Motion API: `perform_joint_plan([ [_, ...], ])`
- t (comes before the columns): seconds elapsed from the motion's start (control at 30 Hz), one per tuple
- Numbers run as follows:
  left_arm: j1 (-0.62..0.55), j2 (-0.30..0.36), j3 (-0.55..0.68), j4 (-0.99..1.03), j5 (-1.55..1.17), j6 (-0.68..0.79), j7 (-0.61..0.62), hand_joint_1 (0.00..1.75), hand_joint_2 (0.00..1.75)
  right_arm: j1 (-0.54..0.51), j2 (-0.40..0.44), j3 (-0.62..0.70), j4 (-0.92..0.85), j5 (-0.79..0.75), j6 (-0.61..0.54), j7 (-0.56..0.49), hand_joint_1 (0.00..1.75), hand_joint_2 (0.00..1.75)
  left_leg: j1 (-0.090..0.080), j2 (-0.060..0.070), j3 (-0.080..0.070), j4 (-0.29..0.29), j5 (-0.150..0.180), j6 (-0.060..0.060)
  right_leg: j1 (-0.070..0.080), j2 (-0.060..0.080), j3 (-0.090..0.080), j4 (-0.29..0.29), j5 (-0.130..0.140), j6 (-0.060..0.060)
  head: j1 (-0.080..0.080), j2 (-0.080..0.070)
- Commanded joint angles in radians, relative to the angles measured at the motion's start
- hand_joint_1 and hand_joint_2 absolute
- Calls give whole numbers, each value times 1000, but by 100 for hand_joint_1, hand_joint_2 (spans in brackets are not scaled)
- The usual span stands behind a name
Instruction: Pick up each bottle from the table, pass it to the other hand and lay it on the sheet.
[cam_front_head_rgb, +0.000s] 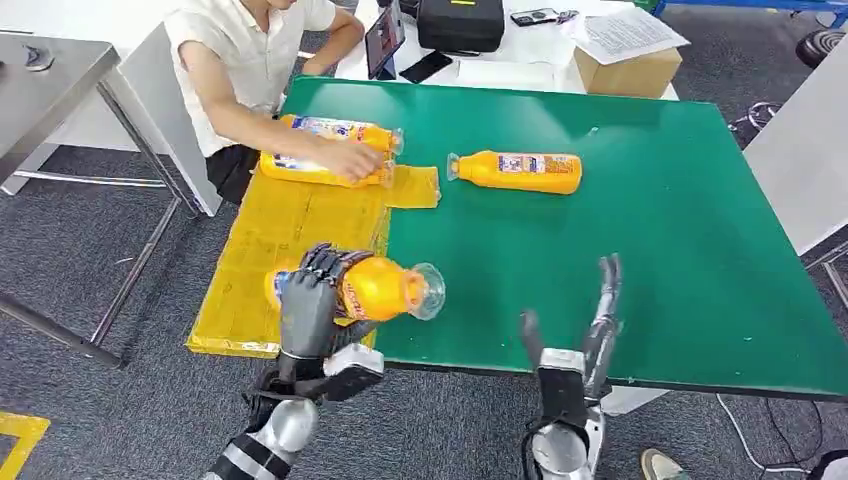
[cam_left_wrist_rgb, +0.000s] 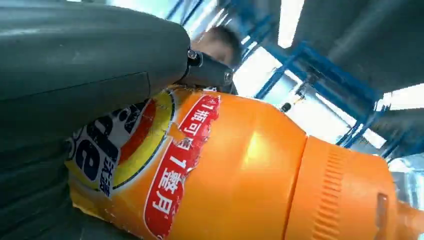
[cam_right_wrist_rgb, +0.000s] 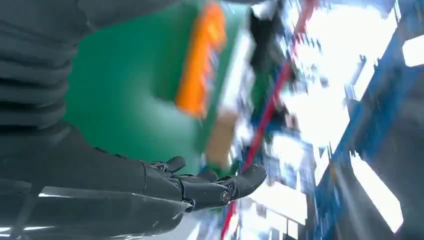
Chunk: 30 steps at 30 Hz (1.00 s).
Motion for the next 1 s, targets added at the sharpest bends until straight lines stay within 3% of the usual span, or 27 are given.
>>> perform_joint_plan([
  [0.03, -220, 19, 79, 388, -206, -30, 163, 175, 175, -17, 53, -176, -154, -49, -2, 0, 0, 0, 1, -4, 4, 0, 0, -2, 1, -3, 5, 0, -2, -3, 0, 0],
  [0.17, -297, 25, 73, 486, -141, -152, 193, 175, 175, -26, 41, -128, -101, -97, -2, 0, 0, 0, 1, -1, 3, -1, 0, -2, 1, 0, 3, 0, 0, -2, 0, 0],
  [0.33, -297, 25, 73, 486, -141, -152, 193, 175, 175, -26, 41, -128, -101, -97, -2, 0, 0, 0, 1, 1, 3, 0, 0, -2, 1, 1, 3, 0, 0, -2, 0, 0],
  [0.47, -405, 16, 129, 637, 2, -349, 222, 171, 175, -49, 15, -78, -29, -152, -2, 0, 0, 0, 1, 0, 3, 0, 0, -2, 1, 1, 3, 0, 0, -2, 0, 0],
  [0.5, -417, 14, 136, 654, 20, -370, 219, 141, 175, -53, 12, -72, -20, -158, -2, 0, 0, 0, 2, 0, 5, 0, -1, -3, 2, 1, 6, 0, 0, -3, 0, 0],
  [0.53, -419, 14, 136, 657, 20, -372, 219, 68, 175, -52, 12, -71, -17, -159, -2, 0, 0, 0, 2, 1, 3, 0, 0, -2, 1, 2, 4, 0, 0, -2, 0, 0],
  [0.6, -435, 6, 156, 703, 71, -433, 204, 10, 175, -58, 4, -67, -6, -177, -2, 0, 0, 0, 2, 1, 3, 0, 0, -2, 1, 2, 3, 0, 0, -2, 0, 0],
  [0.63, -437, 6, 153, 713, 79, -453, 194, 0, 175, -58, 0, -65, -2, -182, -2, 0, 0, 0, 2, 1, 4, 0, 0, -2, 2, 2, 4, 0, 0, -2, 0, 0],
  [0.77, -429, 4, 150, 718, 119, -548, 153, 0, 175, -58, -13, -57, 6, -203, -2, 0, 0, 0, 1, 2, 6, -2, 0, -2, 1, 3, 6, -1, 0, -2, 0, 0],
  [1.0, -429, 4, 150, 718, 119, -548, 153, 0, 175, -58, -13, -57, 6, -203, -2, 0, 0, 0, 1, 2, 5, -1, 0, -2, 1, 3, 5, 0, 0, -2, 0, 0],
])
